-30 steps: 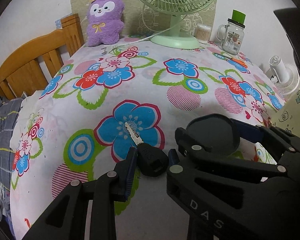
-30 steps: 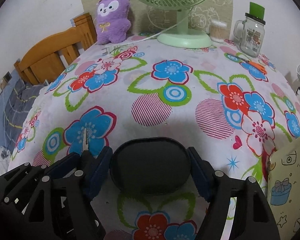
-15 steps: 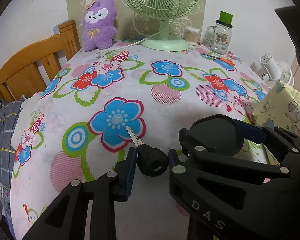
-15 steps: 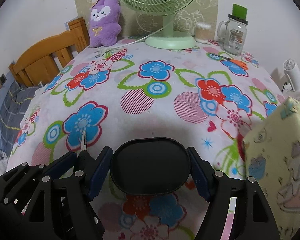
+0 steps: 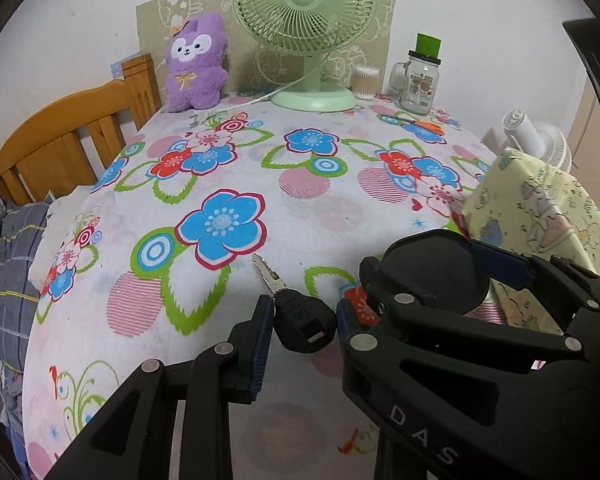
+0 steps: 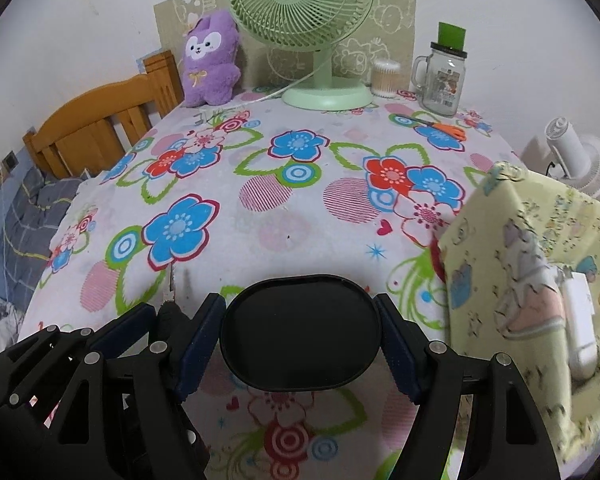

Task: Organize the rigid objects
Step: 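Carry the puck with right tool while left tool carries the key toward the box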

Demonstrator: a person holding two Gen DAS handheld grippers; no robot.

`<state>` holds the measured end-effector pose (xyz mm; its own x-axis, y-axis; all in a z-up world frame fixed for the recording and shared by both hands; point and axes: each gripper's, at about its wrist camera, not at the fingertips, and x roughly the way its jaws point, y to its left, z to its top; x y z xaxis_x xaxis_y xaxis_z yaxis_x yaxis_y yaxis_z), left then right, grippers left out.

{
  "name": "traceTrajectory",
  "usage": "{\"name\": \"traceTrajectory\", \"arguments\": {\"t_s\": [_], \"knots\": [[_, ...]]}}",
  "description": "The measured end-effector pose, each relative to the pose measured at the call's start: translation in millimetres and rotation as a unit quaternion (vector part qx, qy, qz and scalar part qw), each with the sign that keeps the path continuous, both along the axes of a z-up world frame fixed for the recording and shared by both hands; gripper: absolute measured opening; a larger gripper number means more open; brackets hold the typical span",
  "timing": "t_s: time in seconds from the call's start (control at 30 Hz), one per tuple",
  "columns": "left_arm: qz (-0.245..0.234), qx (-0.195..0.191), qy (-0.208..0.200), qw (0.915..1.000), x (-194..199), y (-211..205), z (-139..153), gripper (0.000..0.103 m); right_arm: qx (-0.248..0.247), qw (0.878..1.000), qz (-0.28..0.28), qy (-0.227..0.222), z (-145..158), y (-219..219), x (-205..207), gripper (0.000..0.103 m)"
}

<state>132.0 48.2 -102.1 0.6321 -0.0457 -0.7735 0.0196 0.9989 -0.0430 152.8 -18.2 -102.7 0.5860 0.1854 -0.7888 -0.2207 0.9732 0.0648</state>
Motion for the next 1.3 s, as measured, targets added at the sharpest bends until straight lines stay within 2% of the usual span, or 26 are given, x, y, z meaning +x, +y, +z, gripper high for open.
{"name": "traceTrajectory", "arguments": {"t_s": [0.77, 1.3], "knots": [[0.001, 0.003, -0.038, 0.9993, -61.6, -21.7, 41.0, 0.032, 0.006, 0.999, -0.002, -0.038, 45.3, -23.6, -62.2, 0.077], [0.002, 0.004, -0.06, 0.9982, -71.3, -31.9, 68.7, 0.032, 0.009, 0.998, -0.003, -0.06, 75.3, -36.0, -73.6, 0.077]]}}
